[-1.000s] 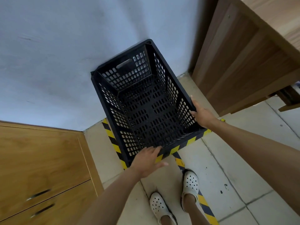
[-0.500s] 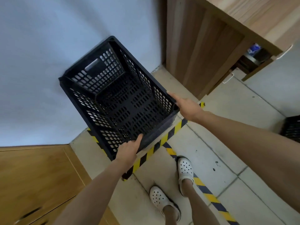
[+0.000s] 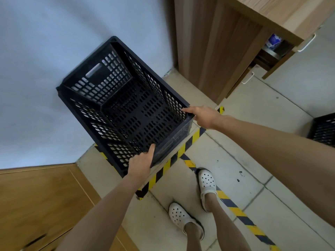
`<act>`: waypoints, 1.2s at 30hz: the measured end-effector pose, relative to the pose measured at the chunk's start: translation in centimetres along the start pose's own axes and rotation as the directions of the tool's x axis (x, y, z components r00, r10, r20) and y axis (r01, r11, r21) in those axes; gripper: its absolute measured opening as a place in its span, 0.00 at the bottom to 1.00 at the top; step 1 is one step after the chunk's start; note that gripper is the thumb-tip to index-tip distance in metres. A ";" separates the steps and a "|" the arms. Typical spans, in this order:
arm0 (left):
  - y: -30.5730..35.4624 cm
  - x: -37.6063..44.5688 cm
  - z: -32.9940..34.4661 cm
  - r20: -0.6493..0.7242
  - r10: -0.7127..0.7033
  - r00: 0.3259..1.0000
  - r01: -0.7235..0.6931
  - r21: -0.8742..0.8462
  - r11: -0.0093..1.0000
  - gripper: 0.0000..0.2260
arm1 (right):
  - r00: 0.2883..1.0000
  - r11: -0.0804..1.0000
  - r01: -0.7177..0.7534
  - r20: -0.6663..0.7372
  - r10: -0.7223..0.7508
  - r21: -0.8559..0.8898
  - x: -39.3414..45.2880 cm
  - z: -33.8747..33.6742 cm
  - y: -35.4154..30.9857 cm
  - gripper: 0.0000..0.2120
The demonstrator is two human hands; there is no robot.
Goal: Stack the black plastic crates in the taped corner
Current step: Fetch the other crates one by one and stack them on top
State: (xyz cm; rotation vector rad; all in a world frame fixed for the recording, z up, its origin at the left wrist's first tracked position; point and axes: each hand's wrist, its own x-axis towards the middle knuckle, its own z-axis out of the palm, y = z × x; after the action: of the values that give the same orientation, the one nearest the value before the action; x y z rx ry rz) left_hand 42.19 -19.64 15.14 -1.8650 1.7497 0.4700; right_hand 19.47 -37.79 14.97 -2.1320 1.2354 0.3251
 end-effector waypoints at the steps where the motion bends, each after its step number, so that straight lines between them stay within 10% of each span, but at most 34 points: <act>1: 0.0 0.0 0.1 0.000 -0.004 1.000 0.004 0.000 1.000 0.39 | 1.000 1.000 0.002 -0.004 -0.002 0.002 0.0 0.0 0.1 0.36; 15: 0.0 -0.4 -0.4 0.080 0.005 0.997 0.003 -0.101 0.995 0.36 | 0.997 0.997 -0.034 0.078 0.029 0.065 -2.3 1.6 -0.5 0.42; 25: 5.2 -1.1 -3.1 -0.314 0.340 0.886 -0.375 -0.056 0.925 0.29 | 0.995 0.990 -0.104 0.022 0.102 0.100 -10.8 7.1 0.0 0.34; 36: 22.3 -2.4 -4.3 -0.031 0.650 0.760 -0.629 0.218 0.746 0.23 | 0.899 0.898 -0.406 0.254 0.358 0.172 -26.0 11.9 13.8 0.18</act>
State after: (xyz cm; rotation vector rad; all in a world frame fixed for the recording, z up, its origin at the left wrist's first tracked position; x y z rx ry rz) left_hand 19.44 -20.61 16.77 -1.1200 2.4099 0.4263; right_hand -4.64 -17.17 13.43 -1.6080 1.4841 0.5477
